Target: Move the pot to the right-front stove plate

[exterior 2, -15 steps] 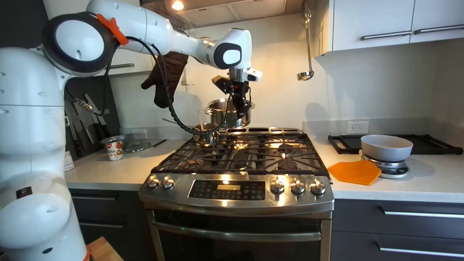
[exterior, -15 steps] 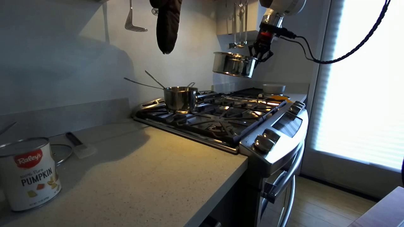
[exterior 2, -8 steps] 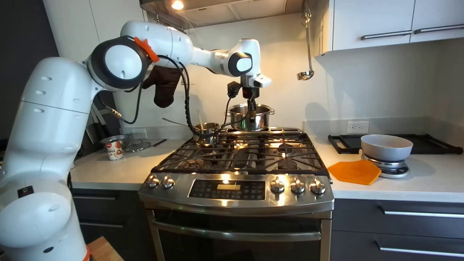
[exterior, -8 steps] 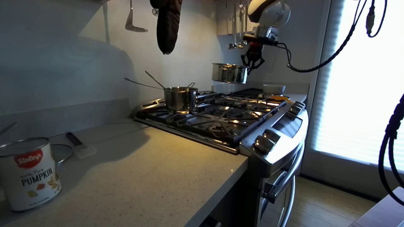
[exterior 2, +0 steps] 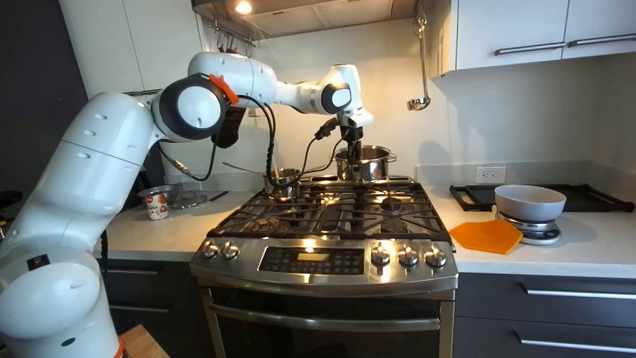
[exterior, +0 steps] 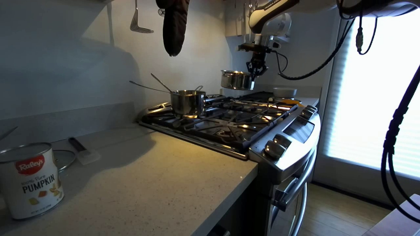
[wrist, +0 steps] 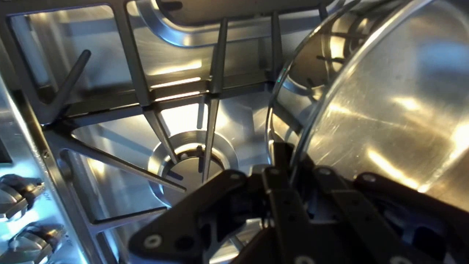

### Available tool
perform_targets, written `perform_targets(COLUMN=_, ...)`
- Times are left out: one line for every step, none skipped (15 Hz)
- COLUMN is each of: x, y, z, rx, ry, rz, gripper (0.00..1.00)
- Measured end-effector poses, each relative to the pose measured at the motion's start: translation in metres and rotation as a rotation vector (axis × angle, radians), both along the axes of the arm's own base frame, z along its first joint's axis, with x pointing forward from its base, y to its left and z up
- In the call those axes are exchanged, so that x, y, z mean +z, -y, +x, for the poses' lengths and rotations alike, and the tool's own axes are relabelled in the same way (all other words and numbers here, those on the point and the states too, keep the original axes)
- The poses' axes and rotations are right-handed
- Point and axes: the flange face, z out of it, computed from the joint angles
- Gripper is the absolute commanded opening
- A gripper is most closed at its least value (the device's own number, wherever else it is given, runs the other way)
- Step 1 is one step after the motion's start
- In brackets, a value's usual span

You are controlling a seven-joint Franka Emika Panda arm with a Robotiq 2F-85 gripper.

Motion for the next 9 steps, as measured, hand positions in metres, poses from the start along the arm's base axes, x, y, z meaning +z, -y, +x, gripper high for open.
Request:
perform_targets(x=-0.001, y=0.004, z=0.003, rx=-0.035, ry=0.017, rz=-0.009, gripper=0.02)
perform_targets(x=0.0, y=0.007, z=0.006, rx=-0.064, ry=0.036, rz=-0.027, gripper=0.08)
perform_targets(x=-0.004, y=0.01, z=0.007, rx=-0.071, ry=0.035, rz=-0.034, gripper=0.08)
perform_targets(x=-0.012, y=0.01, z=0.008, rx=-0.068, ry=0.017, rz=-0.033, gripper=0.08)
perform_targets(x=-0.019, y=0.01, z=0.008, rx=-0.067, ry=0.004, rz=-0.031, gripper=0.08)
perform_targets(x=-0.025, y=0.009, z=0.009, rx=-0.066, ry=-0.005, rz=-0.03, gripper=0.08)
perform_targets(x=-0.028, y=0.008, z=0.009, rx=-0.064, ry=-0.01, rz=-0.03, gripper=0.08)
perform_targets(x=-0.029, y=0.007, z=0.009, rx=-0.064, ry=-0.011, rz=-0.03, gripper=0.08)
perform_targets(x=-0.028, y=0.007, z=0.009, rx=-0.064, ry=-0.01, rz=-0.03, gripper=0.08)
